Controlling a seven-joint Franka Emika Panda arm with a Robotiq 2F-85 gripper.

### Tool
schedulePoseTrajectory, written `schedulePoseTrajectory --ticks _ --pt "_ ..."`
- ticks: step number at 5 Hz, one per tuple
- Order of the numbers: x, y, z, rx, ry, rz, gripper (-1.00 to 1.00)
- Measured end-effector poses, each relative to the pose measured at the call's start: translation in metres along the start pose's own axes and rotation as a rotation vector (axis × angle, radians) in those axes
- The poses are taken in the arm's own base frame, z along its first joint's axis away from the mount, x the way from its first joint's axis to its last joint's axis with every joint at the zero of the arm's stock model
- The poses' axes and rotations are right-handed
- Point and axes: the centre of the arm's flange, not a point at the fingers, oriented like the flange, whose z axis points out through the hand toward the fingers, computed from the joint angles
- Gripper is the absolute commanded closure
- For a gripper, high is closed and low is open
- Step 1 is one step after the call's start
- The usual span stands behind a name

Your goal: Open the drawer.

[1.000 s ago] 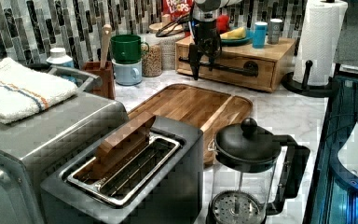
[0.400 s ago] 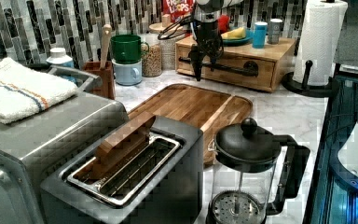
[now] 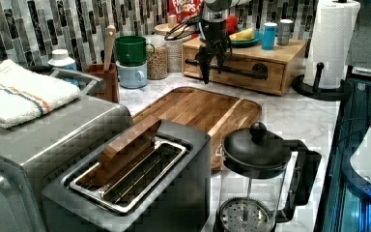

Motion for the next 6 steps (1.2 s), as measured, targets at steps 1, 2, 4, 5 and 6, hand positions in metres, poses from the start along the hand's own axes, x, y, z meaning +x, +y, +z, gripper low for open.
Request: schedulePoseTrajectory --ticks 1,2,4,5,6 --pt "-0.001 0.001 -0.001 0.012 0.003 -0.007 -1.00" --pt "-0.003 0.002 -0.006 0.028 -0.012 0.008 -1.00" --pt "0.001 -0.023 -0.011 0.124 0.011 0.073 -1.00" --pt "0.006 -0.062 -0.010 0.137 0.003 0.033 -1.00" --pt "0.009 -0.103 -0.011 0.137 -0.008 0.000 -1.00"
